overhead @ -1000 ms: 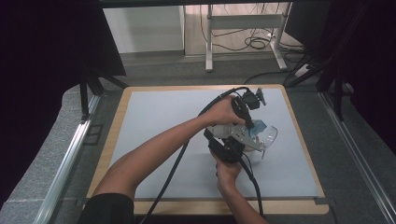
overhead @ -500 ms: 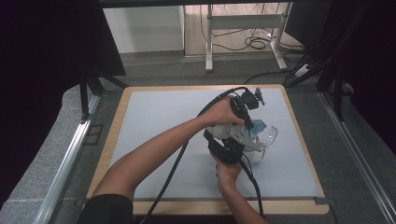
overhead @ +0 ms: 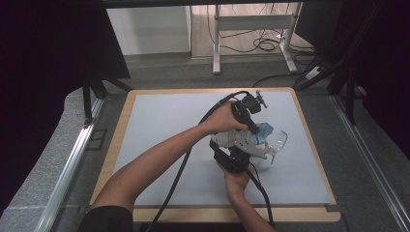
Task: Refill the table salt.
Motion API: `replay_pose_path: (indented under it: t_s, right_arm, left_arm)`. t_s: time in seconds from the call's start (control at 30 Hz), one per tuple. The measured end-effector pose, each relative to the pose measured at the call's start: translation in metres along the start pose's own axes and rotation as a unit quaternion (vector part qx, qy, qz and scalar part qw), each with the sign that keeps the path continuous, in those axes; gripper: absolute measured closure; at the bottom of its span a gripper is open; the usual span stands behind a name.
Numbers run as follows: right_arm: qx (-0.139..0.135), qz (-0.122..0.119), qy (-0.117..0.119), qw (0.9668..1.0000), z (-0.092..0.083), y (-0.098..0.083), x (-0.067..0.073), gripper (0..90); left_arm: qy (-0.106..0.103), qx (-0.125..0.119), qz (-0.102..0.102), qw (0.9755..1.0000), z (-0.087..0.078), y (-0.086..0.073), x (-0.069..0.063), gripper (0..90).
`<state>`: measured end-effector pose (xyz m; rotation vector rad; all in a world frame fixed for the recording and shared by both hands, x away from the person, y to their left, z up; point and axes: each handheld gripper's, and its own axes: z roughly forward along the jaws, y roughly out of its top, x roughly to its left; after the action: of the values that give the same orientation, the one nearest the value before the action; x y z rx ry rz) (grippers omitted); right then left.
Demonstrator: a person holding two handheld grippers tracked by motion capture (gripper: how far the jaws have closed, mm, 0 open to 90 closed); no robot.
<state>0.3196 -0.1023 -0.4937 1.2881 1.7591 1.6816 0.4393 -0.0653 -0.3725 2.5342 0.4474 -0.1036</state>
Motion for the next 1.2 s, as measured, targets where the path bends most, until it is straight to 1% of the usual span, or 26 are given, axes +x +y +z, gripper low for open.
replay_pose_path:
  t_s: [0.03, 0.17, 0.2, 0.33, 0.4, 0.43, 0.47, 0.53, 0.57, 0.6, 0.7, 0.8, 0.97, 1.07, 1.13, 1.17, 1.2]
  right_arm:
    - [0.003, -0.008, -0.002, 1.0000, -0.001, -0.002, 0.000, 57.4]
    - [0.009, -0.016, -0.004, 0.9998, -0.002, -0.005, 0.001, 57.2]
    - [0.011, -0.027, -0.007, 0.9995, -0.001, -0.007, 0.001, 57.2]
    - [0.017, -0.034, -0.008, 0.9993, -0.002, -0.010, 0.000, 57.1]
    - [0.020, -0.048, -0.009, 0.9986, -0.003, -0.012, 0.000, 57.1]
    - [0.022, -0.053, -0.012, 0.9983, -0.003, -0.013, 0.000, 57.1]
    - [0.022, -0.053, -0.012, 0.9983, -0.003, -0.013, 0.000, 57.1]
    - [0.024, -0.061, -0.011, 0.9978, -0.004, -0.014, -0.001, 57.1]
    - [0.025, -0.067, -0.011, 0.9973, -0.004, -0.015, -0.002, 57.0]
    - [0.027, -0.073, -0.011, 0.9969, -0.005, -0.016, -0.002, 57.0]
    - [0.032, -0.090, -0.012, 0.9954, -0.006, -0.018, -0.002, 56.9]
    - [0.038, -0.097, -0.011, 0.9945, -0.008, -0.019, -0.004, 56.7]
    - [0.045, -0.114, -0.015, 0.9923, -0.010, -0.021, -0.007, 56.1]
    - [0.047, -0.129, -0.020, 0.9903, -0.012, -0.022, -0.007, 55.9]
    - [0.048, -0.135, -0.022, 0.9894, -0.013, -0.023, -0.008, 55.4]
    - [0.054, -0.145, -0.023, 0.9877, -0.015, -0.024, -0.008, 54.9]
    - [0.054, -0.145, -0.023, 0.9877, -0.015, -0.024, -0.008, 54.9]
  left_arm:
    - [-0.001, -0.003, -0.001, 1.0000, -0.001, -0.001, 0.000, 89.5]
    - [-0.003, -0.010, -0.004, 0.9999, -0.002, -0.006, 0.000, 89.5]
    - [-0.003, -0.014, -0.007, 0.9999, -0.002, -0.008, -0.001, 89.5]
    - [-0.004, -0.021, -0.010, 0.9997, -0.003, -0.012, 0.000, 89.5]
    - [-0.005, -0.025, -0.013, 0.9996, -0.003, -0.014, 0.000, 89.4]
    - [-0.005, -0.025, -0.009, 0.9996, -0.004, -0.015, 0.001, 89.5]
    - [-0.006, -0.028, -0.012, 0.9995, -0.005, -0.017, 0.000, 89.5]
    - [-0.007, -0.033, -0.012, 0.9994, -0.006, -0.019, 0.000, 89.4]
    - [-0.008, -0.039, -0.016, 0.9991, -0.006, -0.020, 0.000, 89.4]
    - [-0.009, -0.038, -0.012, 0.9991, -0.007, -0.022, 0.000, 89.5]
    - [-0.009, -0.051, -0.014, 0.9985, -0.009, -0.026, 0.000, 89.5]
    - [-0.010, -0.068, -0.019, 0.9975, -0.012, -0.031, 0.000, 89.5]
    - [-0.011, -0.092, -0.019, 0.9955, -0.017, -0.039, -0.001, 89.6]
    - [-0.015, -0.109, -0.023, 0.9936, -0.021, -0.045, -0.001, 89.6]
    - [-0.019, -0.119, -0.026, 0.9924, -0.023, -0.049, -0.001, 89.6]
    - [-0.019, -0.123, -0.027, 0.9919, -0.023, -0.051, -0.001, 89.6]
    - [-0.020, -0.127, -0.029, 0.9913, -0.023, -0.052, -0.002, 89.6]
